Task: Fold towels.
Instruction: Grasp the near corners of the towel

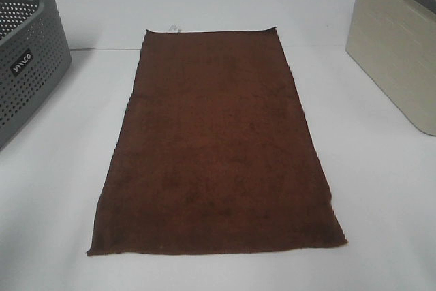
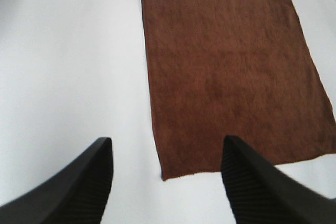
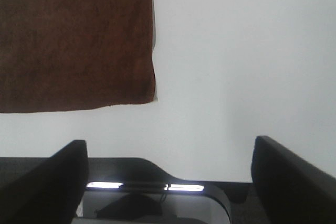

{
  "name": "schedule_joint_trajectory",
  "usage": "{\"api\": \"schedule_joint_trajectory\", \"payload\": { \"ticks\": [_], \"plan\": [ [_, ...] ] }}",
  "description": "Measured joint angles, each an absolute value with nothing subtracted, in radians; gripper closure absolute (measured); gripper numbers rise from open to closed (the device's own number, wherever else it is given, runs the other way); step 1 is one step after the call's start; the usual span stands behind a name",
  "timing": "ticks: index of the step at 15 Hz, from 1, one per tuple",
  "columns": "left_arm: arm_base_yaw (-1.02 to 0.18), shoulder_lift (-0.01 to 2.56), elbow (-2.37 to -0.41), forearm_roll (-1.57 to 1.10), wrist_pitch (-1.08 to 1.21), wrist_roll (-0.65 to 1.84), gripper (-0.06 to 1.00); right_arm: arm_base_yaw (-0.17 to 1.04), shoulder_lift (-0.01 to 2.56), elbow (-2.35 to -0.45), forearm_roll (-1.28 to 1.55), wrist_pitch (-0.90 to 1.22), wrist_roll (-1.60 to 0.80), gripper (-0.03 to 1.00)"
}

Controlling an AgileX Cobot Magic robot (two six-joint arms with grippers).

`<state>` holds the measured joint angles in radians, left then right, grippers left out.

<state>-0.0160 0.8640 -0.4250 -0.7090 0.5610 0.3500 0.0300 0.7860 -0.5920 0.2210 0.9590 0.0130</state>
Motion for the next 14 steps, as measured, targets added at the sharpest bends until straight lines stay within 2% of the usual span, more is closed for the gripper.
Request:
{"api": "schedule_joint_trajectory", "payload": {
  "ticks": [6,7,14],
  "plan": [
    [-0.016,1.308,-0.425,-0.963,0.57,0.592,0.36,0.03,1.171,-0.594,0.386,0.824,-0.187,0.17],
    [-0.016,1.431,-0.426,-1.058,0.568,0.71,0.36,0.03,1.279,-0.594,0.433,0.777,-0.249,0.17],
    [-0.016,1.68,-0.429,-1.505,0.562,1.19,0.36,0.03,1.518,-0.594,0.728,0.651,-0.528,0.2]
  ]
}}
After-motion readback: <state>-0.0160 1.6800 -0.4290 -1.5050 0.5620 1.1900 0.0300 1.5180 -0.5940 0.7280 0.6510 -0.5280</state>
